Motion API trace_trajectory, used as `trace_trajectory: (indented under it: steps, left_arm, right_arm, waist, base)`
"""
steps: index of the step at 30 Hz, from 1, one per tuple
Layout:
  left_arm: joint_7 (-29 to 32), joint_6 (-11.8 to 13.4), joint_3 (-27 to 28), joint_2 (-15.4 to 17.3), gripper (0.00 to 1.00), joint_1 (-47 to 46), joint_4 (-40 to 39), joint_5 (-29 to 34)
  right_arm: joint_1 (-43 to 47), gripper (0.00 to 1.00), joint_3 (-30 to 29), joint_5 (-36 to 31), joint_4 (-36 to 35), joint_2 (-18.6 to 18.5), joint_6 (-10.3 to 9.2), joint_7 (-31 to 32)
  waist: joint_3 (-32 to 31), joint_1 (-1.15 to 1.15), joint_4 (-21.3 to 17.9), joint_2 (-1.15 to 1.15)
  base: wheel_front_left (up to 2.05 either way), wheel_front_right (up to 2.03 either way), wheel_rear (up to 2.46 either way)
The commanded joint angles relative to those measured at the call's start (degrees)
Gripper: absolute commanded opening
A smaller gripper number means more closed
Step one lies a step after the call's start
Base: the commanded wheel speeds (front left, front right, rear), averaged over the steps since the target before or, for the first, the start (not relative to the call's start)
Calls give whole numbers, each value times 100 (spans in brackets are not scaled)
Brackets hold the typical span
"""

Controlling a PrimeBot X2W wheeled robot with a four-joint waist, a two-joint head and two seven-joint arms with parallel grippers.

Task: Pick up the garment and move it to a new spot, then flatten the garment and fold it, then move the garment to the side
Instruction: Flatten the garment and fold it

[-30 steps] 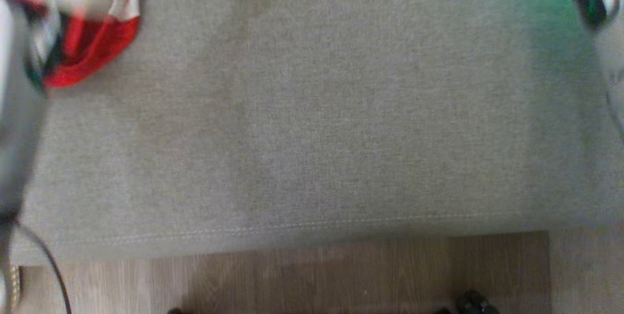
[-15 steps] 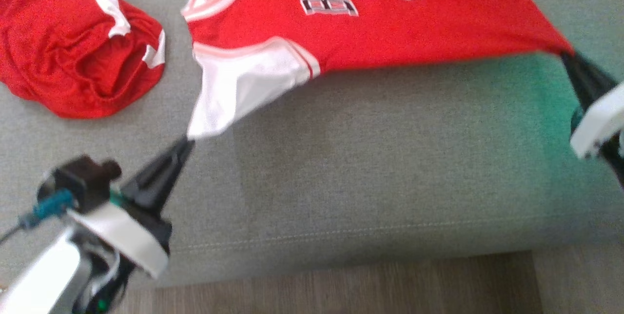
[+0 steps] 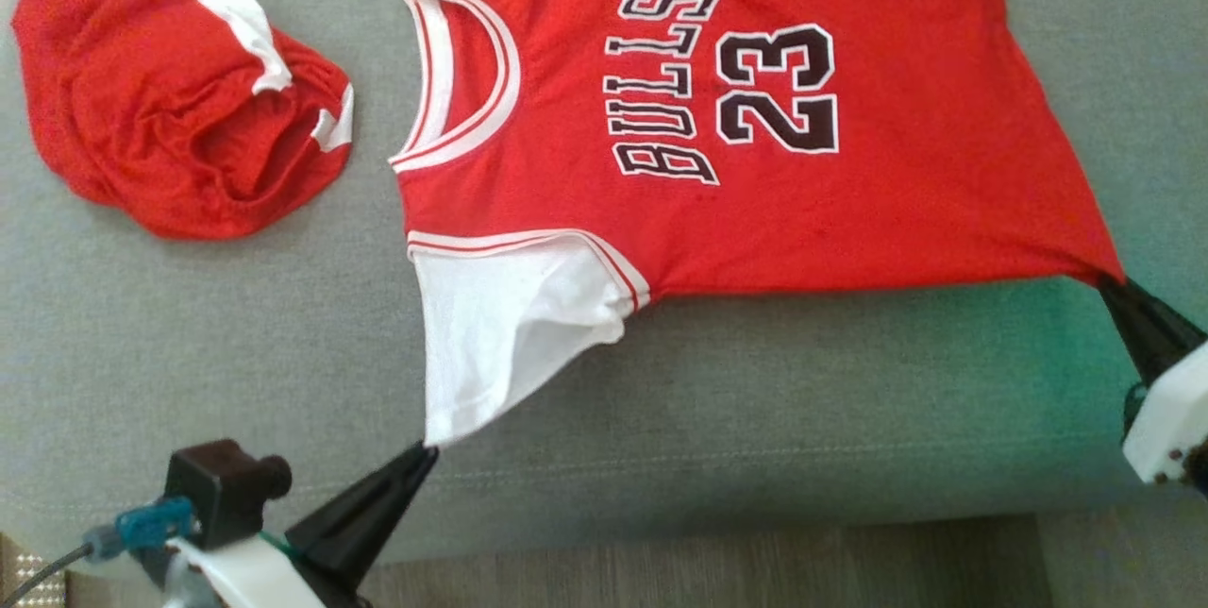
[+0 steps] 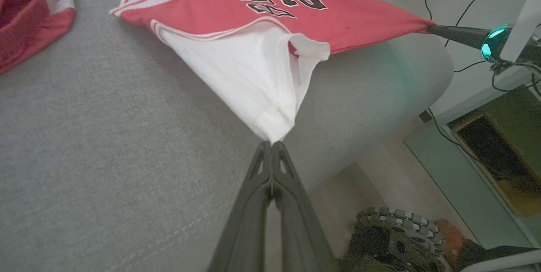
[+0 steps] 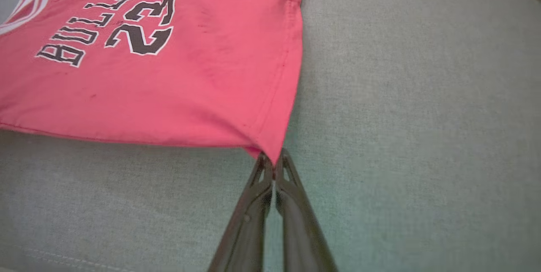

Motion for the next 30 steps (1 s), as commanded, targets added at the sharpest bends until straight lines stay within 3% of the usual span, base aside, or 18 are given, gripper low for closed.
trace_trajectory:
  steps: [1, 13, 23, 30]
  left_arm:
    - [44, 22, 204, 231, 0, -76, -281, -95]
    - [401, -26, 309, 228, 0, -174, -737, -762]
    - [109, -436, 645, -410, 0, -1818, 335, -772]
    - [-107, -641, 560, -782, 0, -2952, 1307, -450]
  right_arm:
    - [114, 0, -51, -54, -322, -71, -1, 99]
    - [408, 0, -484, -322, -951, 279, -1, 754]
    - [-727, 0, -412, -258, -171, 422, -1, 584]
    - [-1518, 0, -336, -424, 350, 518, -1, 244]
  waist:
    - [-31, 1, 19, -1]
    - [-42, 1, 110, -1]
    - [279, 1, 149, -1]
    - [530, 1, 164, -1]
  base:
    - [0, 0, 0]
    - [0, 0, 0]
    - [0, 0, 0]
    - [0, 0, 0]
